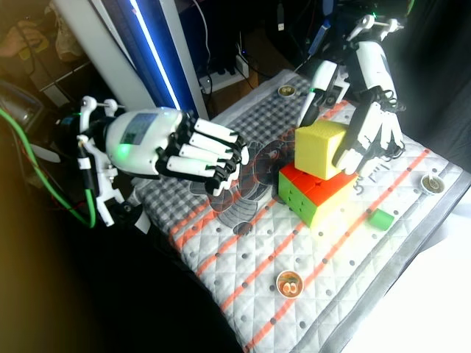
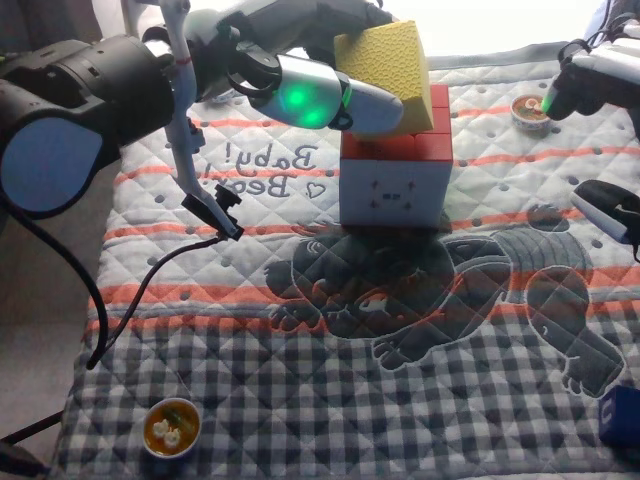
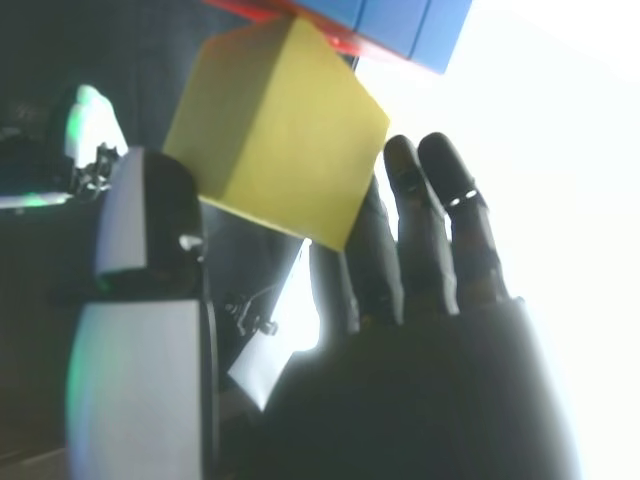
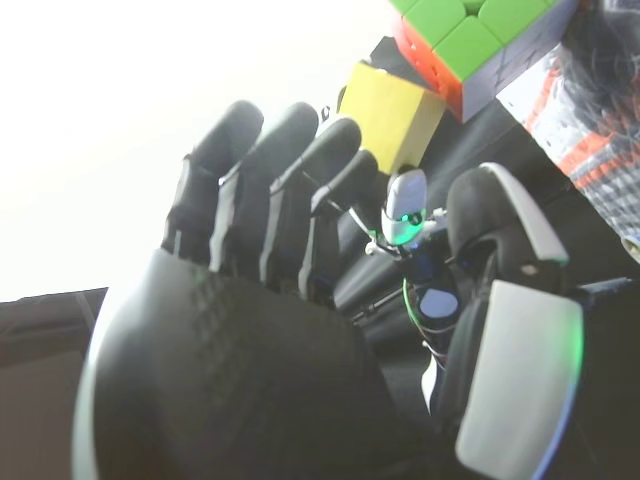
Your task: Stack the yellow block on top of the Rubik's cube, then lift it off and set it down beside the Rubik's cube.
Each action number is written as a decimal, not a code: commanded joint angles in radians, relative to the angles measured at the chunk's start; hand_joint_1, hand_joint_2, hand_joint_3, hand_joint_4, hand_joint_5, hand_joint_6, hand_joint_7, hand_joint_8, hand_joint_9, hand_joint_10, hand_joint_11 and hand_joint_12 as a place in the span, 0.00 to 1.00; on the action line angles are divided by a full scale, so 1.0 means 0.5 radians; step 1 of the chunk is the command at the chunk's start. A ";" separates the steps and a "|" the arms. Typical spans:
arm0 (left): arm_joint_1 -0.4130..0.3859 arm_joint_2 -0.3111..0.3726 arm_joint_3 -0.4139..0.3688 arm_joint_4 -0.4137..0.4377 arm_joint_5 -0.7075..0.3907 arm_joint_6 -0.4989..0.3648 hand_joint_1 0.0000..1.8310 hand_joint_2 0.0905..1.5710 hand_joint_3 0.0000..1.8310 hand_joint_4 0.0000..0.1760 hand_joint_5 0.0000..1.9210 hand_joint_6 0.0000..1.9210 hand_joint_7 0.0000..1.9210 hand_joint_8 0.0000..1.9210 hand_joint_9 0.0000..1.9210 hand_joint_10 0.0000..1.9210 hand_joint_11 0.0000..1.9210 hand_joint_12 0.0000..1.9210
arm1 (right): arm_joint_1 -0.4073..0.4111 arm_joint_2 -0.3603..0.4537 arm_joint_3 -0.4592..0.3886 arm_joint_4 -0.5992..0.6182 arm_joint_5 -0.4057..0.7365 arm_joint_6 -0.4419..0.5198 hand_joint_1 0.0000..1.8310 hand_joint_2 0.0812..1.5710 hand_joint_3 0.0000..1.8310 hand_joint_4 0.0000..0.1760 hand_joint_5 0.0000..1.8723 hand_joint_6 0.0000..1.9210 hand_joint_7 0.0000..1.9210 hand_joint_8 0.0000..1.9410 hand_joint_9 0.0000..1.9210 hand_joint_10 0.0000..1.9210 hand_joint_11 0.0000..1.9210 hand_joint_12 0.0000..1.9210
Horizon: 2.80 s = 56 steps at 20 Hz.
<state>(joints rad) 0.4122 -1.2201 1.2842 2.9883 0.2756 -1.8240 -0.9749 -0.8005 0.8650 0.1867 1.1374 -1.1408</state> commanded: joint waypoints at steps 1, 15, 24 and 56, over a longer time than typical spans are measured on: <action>-0.030 -0.017 0.011 0.047 0.168 -0.004 0.60 0.75 0.00 0.00 0.43 0.64 0.35 0.02 0.10 0.38 0.00 0.79 | 0.030 -0.001 0.009 -0.010 0.244 0.001 0.53 0.53 0.27 0.00 0.22 0.52 0.27 0.58 0.20 0.74 0.09 0.97; -0.015 -0.023 0.033 0.010 0.217 -0.005 0.36 0.58 0.00 0.24 0.03 0.01 0.08 0.00 0.00 0.19 0.00 0.57 | 0.031 -0.001 0.013 -0.008 0.244 0.002 0.56 0.52 0.27 0.00 0.22 0.53 0.28 0.60 0.22 0.74 0.11 0.97; 0.061 0.179 -0.108 -0.147 0.558 0.025 0.28 0.61 0.00 1.00 0.00 0.00 0.02 0.01 0.03 0.03 0.00 0.66 | 0.180 -0.036 0.083 -0.010 0.218 0.003 0.43 0.49 0.24 0.00 0.09 0.42 0.06 0.45 0.00 0.60 0.00 0.86; 0.781 0.652 -0.868 -0.605 1.784 0.383 0.32 0.89 0.00 0.12 0.00 0.32 0.05 0.39 0.00 0.52 0.00 0.82 | 0.984 -0.796 0.841 -0.080 -0.922 -0.030 0.28 0.64 0.03 0.00 0.12 0.00 0.16 0.01 0.19 0.02 0.00 0.65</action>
<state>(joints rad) 0.8093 -0.8948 0.8505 2.6534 1.0428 -1.6249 -0.5011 -1.1976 1.2819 0.1478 0.5587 -1.1534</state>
